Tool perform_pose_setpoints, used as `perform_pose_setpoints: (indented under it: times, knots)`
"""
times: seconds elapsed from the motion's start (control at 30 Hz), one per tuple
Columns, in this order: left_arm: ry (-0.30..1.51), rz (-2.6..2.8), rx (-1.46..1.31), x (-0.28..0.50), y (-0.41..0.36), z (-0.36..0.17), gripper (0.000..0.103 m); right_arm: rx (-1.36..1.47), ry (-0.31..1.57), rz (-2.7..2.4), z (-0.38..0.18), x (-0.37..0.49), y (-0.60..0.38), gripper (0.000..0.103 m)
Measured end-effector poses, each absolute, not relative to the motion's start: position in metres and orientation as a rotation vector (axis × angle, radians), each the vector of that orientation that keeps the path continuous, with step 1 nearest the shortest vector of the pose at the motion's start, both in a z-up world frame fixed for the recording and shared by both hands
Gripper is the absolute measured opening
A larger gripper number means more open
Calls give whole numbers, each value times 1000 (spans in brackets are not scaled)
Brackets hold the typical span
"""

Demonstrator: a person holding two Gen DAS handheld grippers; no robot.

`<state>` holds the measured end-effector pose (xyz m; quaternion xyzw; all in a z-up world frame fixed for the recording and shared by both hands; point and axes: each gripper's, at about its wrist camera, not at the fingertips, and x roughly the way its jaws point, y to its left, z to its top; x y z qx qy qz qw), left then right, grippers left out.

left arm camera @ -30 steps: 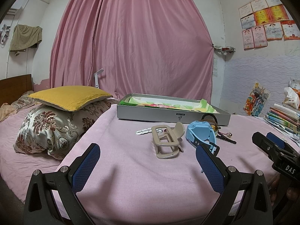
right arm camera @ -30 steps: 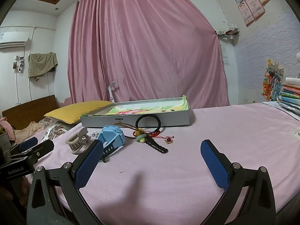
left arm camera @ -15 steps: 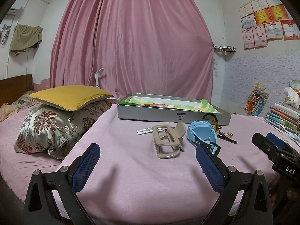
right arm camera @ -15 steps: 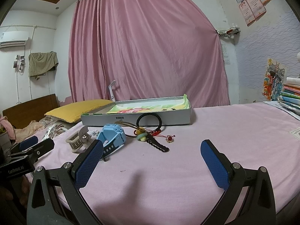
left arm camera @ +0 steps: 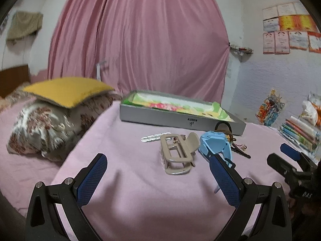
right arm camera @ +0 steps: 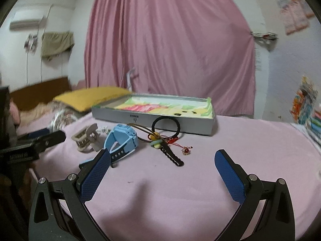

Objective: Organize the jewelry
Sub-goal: 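Grasp the beige buckle clip with the left tool while the right tool grasps the black charm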

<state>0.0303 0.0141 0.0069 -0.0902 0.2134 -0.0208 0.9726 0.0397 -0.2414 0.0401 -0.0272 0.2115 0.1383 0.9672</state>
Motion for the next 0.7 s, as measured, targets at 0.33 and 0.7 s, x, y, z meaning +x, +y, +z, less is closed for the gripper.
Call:
perform_pose_setpoints:
  times: [0.33, 0.7]
  knots:
    - [610, -109, -169, 75, 8, 11, 101, -78, 662, 382, 45, 89, -244, 65]
    - [738, -174, -200, 104, 5, 4, 75, -168, 825, 476, 27, 135, -226, 33]
